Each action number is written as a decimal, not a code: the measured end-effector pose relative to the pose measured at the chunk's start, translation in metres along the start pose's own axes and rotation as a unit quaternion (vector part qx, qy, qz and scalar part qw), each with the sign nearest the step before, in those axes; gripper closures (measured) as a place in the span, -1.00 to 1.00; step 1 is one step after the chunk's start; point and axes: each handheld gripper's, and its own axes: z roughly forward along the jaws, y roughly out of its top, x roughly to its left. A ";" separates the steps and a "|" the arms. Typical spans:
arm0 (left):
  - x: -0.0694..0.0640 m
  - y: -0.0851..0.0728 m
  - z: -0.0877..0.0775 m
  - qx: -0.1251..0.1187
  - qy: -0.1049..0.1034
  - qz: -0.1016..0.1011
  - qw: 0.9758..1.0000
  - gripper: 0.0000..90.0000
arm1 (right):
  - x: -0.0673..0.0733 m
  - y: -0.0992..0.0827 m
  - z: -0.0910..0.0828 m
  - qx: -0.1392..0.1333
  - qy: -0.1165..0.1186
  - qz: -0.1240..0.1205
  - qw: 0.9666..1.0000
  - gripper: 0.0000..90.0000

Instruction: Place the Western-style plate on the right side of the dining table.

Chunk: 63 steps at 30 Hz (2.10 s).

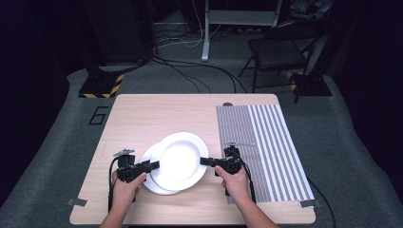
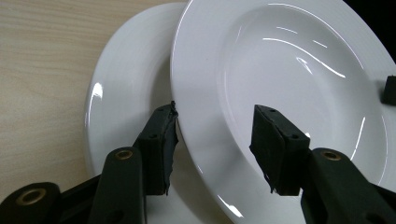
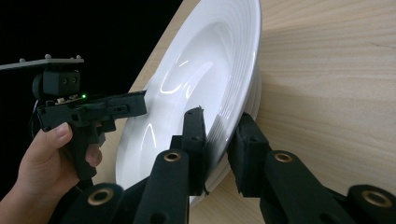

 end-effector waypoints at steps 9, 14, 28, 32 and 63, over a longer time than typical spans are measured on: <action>-0.006 -0.004 0.004 0.014 0.009 0.002 1.000 0.11 | -0.002 -0.001 0.000 -0.001 0.003 0.002 1.000 0.70; -0.008 -0.005 0.004 0.017 0.020 0.013 1.000 0.11 | -0.003 -0.001 0.000 -0.001 0.002 0.010 1.000 0.70; -0.010 -0.006 0.002 0.009 0.022 0.014 1.000 0.20 | 0.016 -0.003 0.003 -0.005 -0.091 -0.081 0.993 0.43; -0.012 -0.006 -0.002 0.000 0.018 0.013 1.000 0.22 | 0.029 -0.007 0.006 -0.010 -0.152 -0.149 0.977 0.22; -0.046 -0.022 -0.006 -0.074 0.105 0.041 0.991 0.19 | 0.042 -0.031 0.023 -0.058 -0.217 -0.158 0.961 -0.20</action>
